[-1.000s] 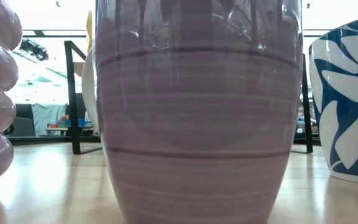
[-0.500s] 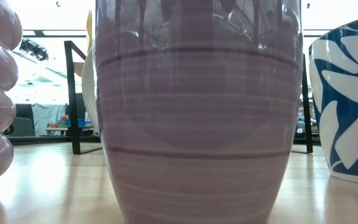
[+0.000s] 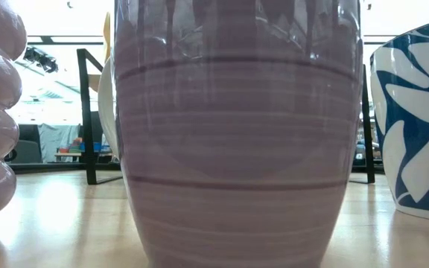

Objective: Place coffee mugs
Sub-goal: Put the blue patterned mug on the shelf

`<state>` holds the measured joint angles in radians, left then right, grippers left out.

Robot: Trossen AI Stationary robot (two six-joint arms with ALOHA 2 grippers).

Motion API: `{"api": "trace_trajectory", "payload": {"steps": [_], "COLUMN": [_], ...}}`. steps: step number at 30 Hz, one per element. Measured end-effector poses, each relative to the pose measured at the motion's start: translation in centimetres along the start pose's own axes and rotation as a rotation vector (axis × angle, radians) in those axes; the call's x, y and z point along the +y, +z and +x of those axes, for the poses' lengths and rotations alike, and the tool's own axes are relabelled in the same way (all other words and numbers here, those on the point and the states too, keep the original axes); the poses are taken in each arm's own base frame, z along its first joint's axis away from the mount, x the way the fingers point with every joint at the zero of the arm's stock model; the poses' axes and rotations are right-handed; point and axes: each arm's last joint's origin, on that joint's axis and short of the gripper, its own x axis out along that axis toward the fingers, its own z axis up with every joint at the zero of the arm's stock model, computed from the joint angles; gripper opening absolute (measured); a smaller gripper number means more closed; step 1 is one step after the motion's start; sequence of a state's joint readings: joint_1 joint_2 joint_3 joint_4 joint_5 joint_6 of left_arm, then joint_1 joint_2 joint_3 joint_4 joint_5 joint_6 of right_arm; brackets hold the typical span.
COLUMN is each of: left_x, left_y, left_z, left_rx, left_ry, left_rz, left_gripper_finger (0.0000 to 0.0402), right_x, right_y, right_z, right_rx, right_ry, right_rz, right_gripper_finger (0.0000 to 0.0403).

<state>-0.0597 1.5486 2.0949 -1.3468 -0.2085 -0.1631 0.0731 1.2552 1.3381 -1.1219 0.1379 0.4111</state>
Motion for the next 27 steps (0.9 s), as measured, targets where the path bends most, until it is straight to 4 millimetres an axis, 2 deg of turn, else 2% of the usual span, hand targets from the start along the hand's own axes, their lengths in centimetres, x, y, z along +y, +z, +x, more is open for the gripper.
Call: {"api": "trace_trajectory", "payload": {"steps": [5,9,14,27], "left_x": [0.0,0.0,0.0,0.0], "left_y": [0.0,0.0,0.0,0.0], "left_z": [0.0,0.0,0.0,0.0], "left_rx": [0.000,0.000,0.000,0.000], "left_ry": [0.000,0.000,0.000,0.000], "left_rz": [-0.001,-0.001,-0.002,0.001], "left_gripper_finger": [0.0117,0.0117,0.0117,0.0117], "right_x": [0.0,0.0,-0.5,-1.4], "right_y": [-0.4,-0.8,-1.1,-0.6], "right_z": [2.6,4.2,5.5,7.2], "right_rx": [-0.048,-0.078,-0.097,-0.202], "right_ry": [-0.038,-0.058,-0.083,-0.093], "right_rz": [0.018,0.027,0.055,0.083], "right_gripper_finger": [0.0311,0.0315,0.0316,0.0316]}}
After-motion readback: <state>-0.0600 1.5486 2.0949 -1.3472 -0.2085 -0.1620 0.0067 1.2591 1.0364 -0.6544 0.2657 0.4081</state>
